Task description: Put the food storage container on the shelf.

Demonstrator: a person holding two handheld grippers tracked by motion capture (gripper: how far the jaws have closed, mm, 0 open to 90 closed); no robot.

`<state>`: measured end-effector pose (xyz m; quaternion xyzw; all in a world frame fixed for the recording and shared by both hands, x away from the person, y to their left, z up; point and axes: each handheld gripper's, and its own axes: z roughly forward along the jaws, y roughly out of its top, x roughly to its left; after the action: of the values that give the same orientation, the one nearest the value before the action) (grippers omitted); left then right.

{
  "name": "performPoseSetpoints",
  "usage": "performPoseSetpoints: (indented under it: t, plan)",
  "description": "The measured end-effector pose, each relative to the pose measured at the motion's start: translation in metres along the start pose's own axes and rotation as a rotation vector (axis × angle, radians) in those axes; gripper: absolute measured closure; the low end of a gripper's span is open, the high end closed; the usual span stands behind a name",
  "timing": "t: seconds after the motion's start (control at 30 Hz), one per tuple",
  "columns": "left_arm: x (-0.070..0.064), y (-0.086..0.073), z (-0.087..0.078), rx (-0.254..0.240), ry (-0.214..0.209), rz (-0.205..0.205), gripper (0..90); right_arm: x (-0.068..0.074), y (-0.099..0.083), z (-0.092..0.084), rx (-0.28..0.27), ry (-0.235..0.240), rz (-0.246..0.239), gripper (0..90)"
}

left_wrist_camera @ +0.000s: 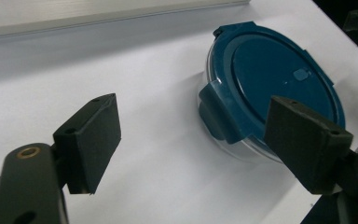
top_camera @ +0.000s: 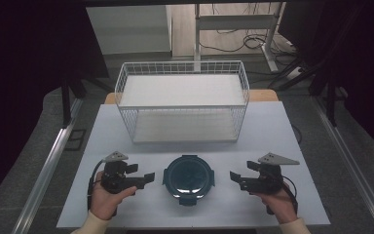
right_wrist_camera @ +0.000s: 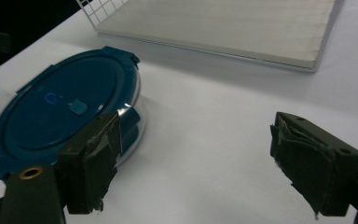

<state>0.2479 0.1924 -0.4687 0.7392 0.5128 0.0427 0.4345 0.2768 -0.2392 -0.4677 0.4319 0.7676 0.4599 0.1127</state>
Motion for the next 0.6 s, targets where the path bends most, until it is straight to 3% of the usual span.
performPoseSetpoints:
  t: [0.3, 0.6]
  plan:
    - [-0.007, 0.005, 0.013, 0.011, -0.050, -0.010, 14.7, 0.019, 0.018, 0.010, 0.035, 0.044, 0.023, 14.8]
    - [-0.005, 0.006, 0.023, 0.030, -0.071, -0.029, 14.3, 0.040, 0.032, 0.029, 0.055, 0.091, 0.041, 14.4]
